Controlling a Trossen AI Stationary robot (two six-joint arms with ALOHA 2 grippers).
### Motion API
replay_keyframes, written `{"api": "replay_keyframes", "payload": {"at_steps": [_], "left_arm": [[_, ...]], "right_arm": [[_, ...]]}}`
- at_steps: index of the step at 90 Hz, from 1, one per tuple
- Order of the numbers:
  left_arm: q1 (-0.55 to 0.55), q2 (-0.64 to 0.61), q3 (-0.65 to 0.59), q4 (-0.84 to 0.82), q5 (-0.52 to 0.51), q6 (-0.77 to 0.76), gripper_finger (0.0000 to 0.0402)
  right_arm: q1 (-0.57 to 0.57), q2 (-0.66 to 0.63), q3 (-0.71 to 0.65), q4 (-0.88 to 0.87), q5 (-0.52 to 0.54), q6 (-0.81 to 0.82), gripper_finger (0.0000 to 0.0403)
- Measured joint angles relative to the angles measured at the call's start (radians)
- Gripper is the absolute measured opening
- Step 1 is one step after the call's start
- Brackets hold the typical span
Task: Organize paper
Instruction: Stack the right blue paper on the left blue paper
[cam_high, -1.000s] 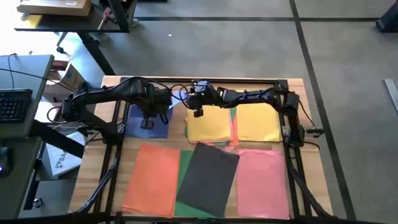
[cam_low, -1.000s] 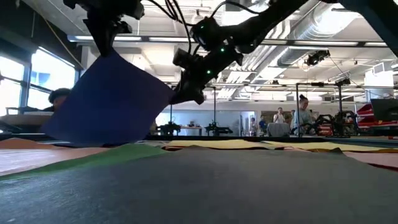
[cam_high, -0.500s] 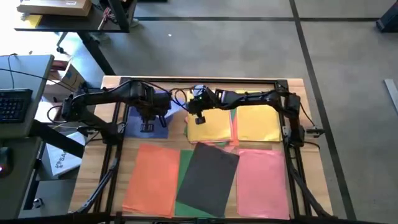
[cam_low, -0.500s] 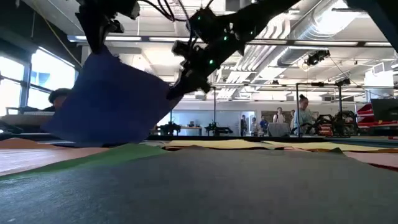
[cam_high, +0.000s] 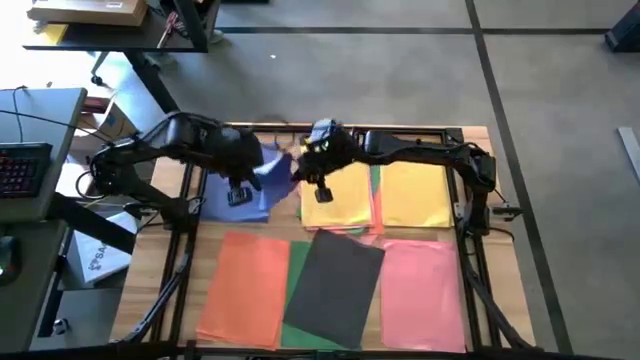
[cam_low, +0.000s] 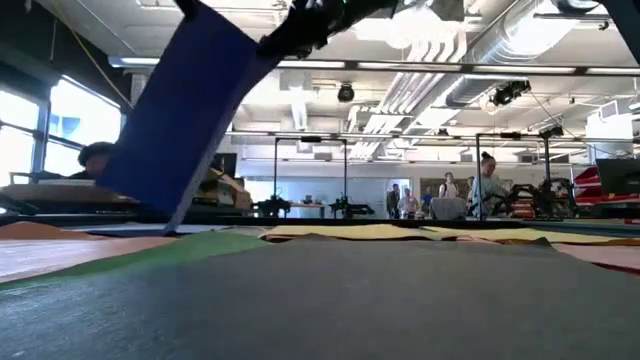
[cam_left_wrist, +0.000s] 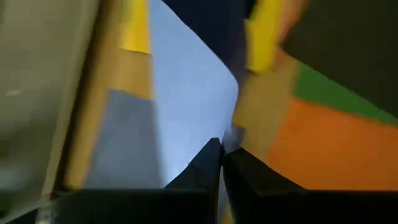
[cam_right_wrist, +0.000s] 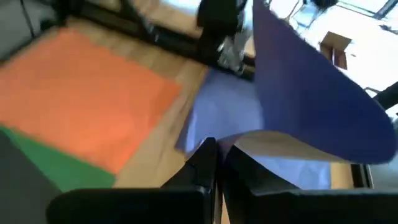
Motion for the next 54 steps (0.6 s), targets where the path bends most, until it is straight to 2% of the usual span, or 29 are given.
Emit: {"api": "replay_keyframes", "payload": {"at_steps": [11,21,34,54], "left_arm": [[0.154,0.009,0.011,0.000,-0.001,0.034,0.0000],[0.310,0.041,0.011,0.003,0.064,0.087,0.0000],[0.460,0.110,0.011,0.000,0.109,0.176,0.0000],[0.594,0.230,0.011,-0.001,0.108,0.259,0.0000]], "right_arm": [[-0.103,0.006,0.009,0.000,-0.126,0.129,0.0000],[-0.185,0.043,0.010,0.009,-0.228,0.211,0.0000],[-0.235,0.135,0.009,0.064,-0.266,0.279,0.0000],[-0.247,0.259,0.009,0.201,-0.302,0.364,0.0000]]}}
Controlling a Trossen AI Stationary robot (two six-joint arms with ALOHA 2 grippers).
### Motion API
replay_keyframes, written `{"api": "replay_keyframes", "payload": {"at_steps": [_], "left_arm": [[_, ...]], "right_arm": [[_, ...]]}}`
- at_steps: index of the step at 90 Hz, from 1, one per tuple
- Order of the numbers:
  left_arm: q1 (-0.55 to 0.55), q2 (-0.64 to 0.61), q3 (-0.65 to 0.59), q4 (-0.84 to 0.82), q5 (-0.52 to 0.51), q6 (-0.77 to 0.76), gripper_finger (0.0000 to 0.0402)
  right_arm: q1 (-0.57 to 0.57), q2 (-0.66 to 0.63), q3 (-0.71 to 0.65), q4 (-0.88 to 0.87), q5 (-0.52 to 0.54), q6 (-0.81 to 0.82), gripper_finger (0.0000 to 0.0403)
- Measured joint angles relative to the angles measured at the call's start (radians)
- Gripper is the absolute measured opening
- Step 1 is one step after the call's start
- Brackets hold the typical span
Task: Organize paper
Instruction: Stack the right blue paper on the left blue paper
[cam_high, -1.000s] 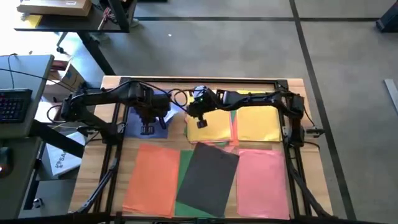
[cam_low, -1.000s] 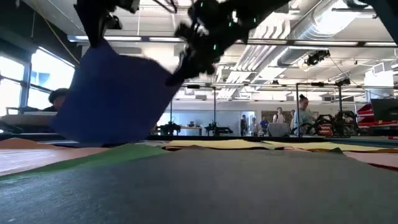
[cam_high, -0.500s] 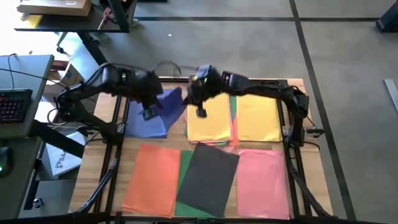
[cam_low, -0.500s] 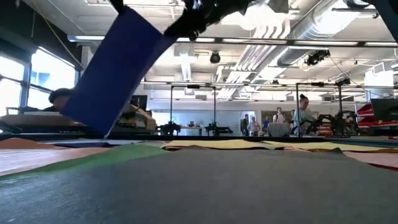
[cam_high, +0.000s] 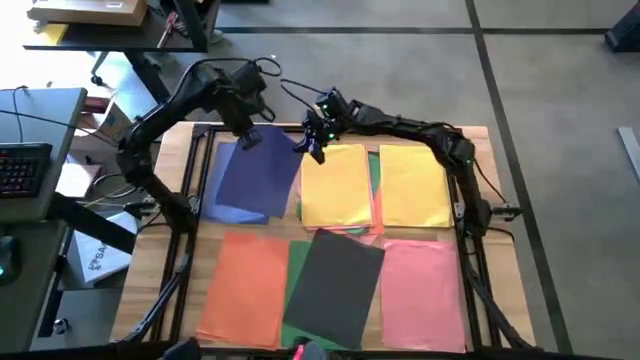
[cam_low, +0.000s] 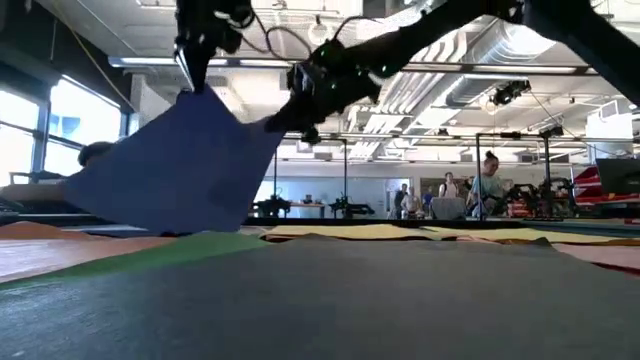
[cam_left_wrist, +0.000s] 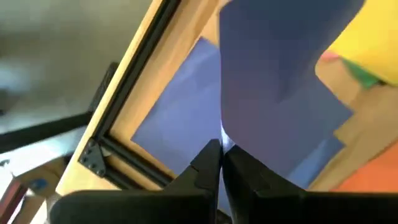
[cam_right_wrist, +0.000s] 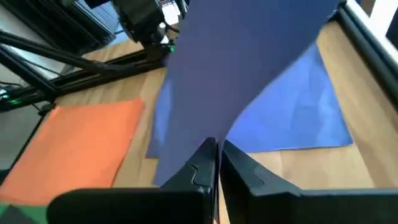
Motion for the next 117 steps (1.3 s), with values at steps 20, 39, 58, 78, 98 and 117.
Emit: {"api": "replay_keyframes", "payload": {"at_steps": [20,39,58,78,98,117], "left_arm": [[0.086,0.108,0.000,0.000,-0.006,0.039,0.0000],[0.149,0.195,-0.001,-0.001,-0.041,0.074,0.0000],[0.188,0.251,-0.001,-0.001,-0.121,0.135,0.0000],[0.225,0.256,-0.089,0.000,-0.126,0.129,0.0000],[0.229,0.258,-0.216,0.055,-0.134,0.137,0.0000],[0.230,0.257,-0.290,0.111,-0.132,0.108,0.0000]], "right_arm": [[-0.004,0.139,0.114,0.001,0.000,0.025,0.0000],[0.001,0.258,0.299,-0.087,0.016,0.025,0.0000],[0.000,0.297,0.367,-0.175,0.160,-0.032,0.0000],[-0.002,0.297,0.369,-0.215,0.217,-0.085,0.0027],[0.001,0.296,0.369,-0.240,0.261,-0.111,0.0120],[-0.004,0.296,0.369,-0.341,0.249,-0.116,0.0171]]}}
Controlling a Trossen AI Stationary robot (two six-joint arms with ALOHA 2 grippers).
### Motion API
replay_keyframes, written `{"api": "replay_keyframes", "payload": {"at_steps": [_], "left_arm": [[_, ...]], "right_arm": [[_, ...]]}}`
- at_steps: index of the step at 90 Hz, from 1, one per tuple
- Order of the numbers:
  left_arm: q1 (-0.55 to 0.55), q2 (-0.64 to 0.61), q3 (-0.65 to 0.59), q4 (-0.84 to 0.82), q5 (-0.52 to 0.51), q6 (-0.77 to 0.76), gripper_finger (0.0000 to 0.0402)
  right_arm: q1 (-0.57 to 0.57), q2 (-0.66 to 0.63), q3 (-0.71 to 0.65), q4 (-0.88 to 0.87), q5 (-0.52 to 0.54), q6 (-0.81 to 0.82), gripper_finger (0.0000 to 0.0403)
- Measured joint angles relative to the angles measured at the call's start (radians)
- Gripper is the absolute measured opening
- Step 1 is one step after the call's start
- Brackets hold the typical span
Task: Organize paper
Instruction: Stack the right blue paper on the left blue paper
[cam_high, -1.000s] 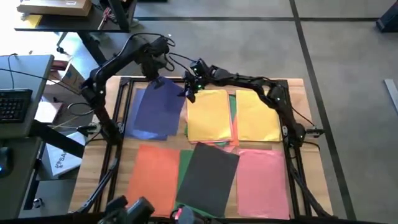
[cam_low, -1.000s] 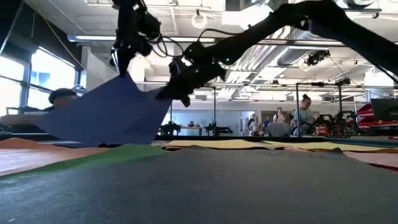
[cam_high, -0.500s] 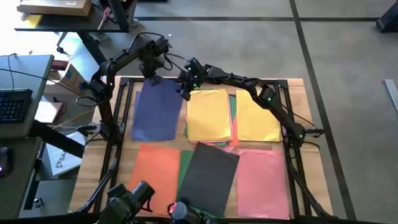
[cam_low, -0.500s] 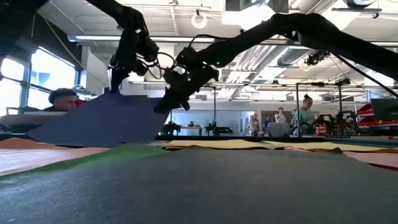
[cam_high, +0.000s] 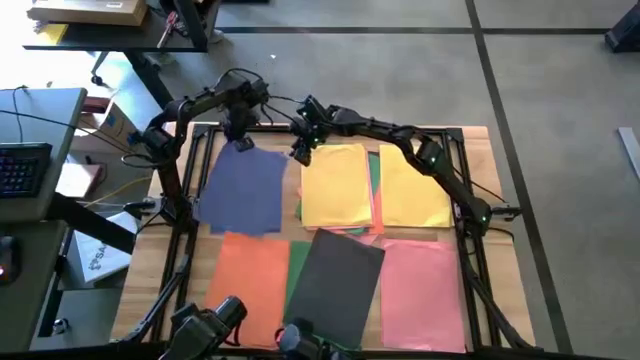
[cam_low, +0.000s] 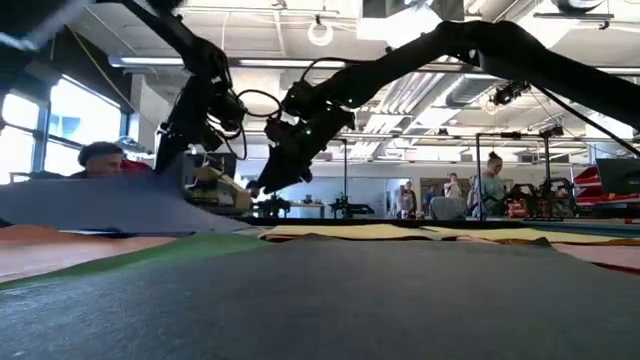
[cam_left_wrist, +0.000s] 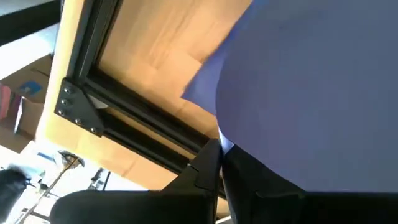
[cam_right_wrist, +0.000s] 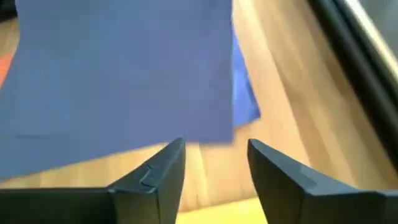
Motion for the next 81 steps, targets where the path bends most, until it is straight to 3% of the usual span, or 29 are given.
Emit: {"api": "replay_keyframes", "payload": {"at_steps": [34,65,81], "left_arm": [[0.026,-0.014,-0.035,0.039,0.047,-0.212,0.0000],[0.072,-0.193,-0.036,0.014,0.167,-0.362,0.0000],[0.108,-0.271,-0.139,0.098,0.232,-0.419,0.0000]], "right_arm": [[0.000,-0.098,-0.001,-0.124,0.011,-0.048,0.0176],[-0.001,-0.158,-0.002,-0.268,0.021,-0.105,0.0176],[0.000,-0.158,-0.002,-0.283,0.020,-0.113,0.0176]]}}
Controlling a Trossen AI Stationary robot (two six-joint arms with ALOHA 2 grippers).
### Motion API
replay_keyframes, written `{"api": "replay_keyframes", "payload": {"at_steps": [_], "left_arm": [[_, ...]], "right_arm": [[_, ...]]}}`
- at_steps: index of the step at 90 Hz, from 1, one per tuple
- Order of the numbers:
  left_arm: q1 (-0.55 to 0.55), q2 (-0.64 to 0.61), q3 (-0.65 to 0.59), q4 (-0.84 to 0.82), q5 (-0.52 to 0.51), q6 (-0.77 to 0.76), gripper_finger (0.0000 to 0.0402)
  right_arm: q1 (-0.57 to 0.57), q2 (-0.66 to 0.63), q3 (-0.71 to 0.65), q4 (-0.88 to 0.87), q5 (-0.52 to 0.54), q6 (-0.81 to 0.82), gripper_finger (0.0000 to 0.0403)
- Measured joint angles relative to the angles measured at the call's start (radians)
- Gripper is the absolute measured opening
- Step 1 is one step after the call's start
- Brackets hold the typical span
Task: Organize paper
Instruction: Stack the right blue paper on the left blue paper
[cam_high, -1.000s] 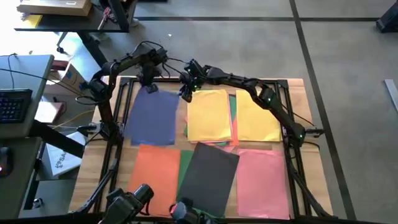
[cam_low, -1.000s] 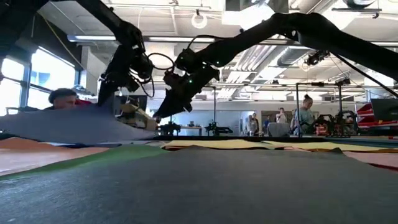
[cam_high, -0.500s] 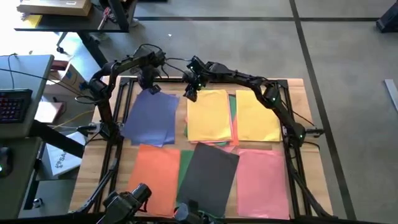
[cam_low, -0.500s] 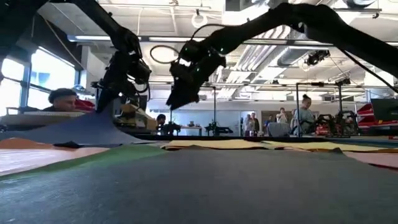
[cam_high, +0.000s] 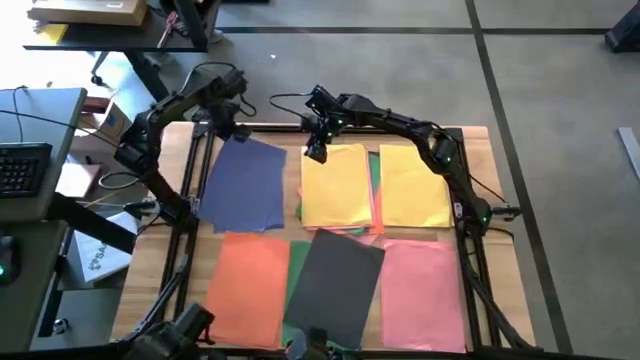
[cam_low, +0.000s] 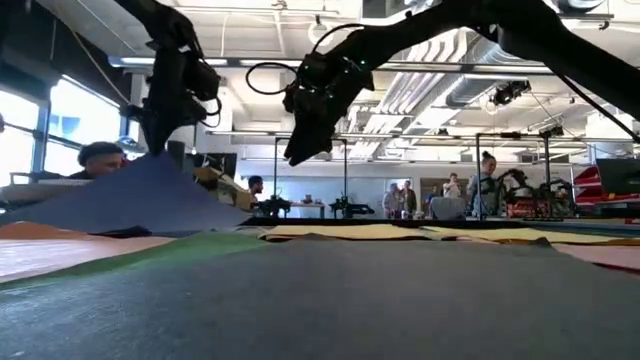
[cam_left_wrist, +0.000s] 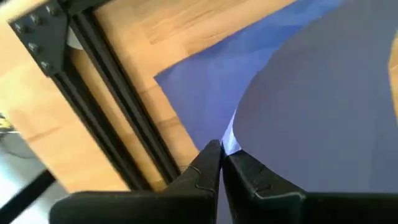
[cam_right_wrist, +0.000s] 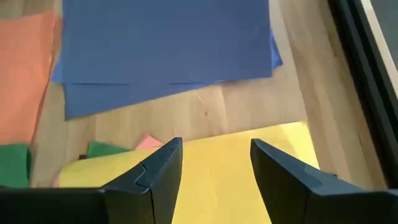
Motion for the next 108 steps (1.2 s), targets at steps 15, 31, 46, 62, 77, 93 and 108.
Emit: {"api": "replay_keyframes", "payload": {"at_steps": [15,31,46,62,77,93,108], "left_arm": [[0.038,-0.062,-0.096,0.057,0.102,-0.050,0.0000],[0.046,-0.132,-0.111,0.101,0.131,-0.104,0.0000],[0.046,-0.197,-0.130,0.141,0.133,-0.173,0.0000],[0.029,-0.229,-0.228,0.174,0.135,-0.181,0.0000],[0.012,-0.230,-0.321,0.260,0.119,-0.136,0.0000],[0.010,-0.230,-0.333,0.306,0.087,-0.066,0.0000],[-0.012,-0.240,-0.290,0.289,0.091,-0.025,0.0000]], "right_arm": [[0.002,0.000,0.000,-0.005,-0.001,-0.010,0.0176],[0.007,0.000,0.000,-0.013,-0.002,-0.017,0.0176],[0.007,0.000,0.000,-0.018,-0.005,-0.017,0.0176],[0.008,0.001,0.000,-0.019,-0.006,-0.020,0.0176],[0.012,0.001,0.000,-0.016,-0.006,-0.026,0.0176],[0.014,0.001,-0.001,-0.010,-0.006,-0.024,0.0176],[0.014,0.001,-0.001,-0.003,-0.006,-0.018,0.0176]]}}
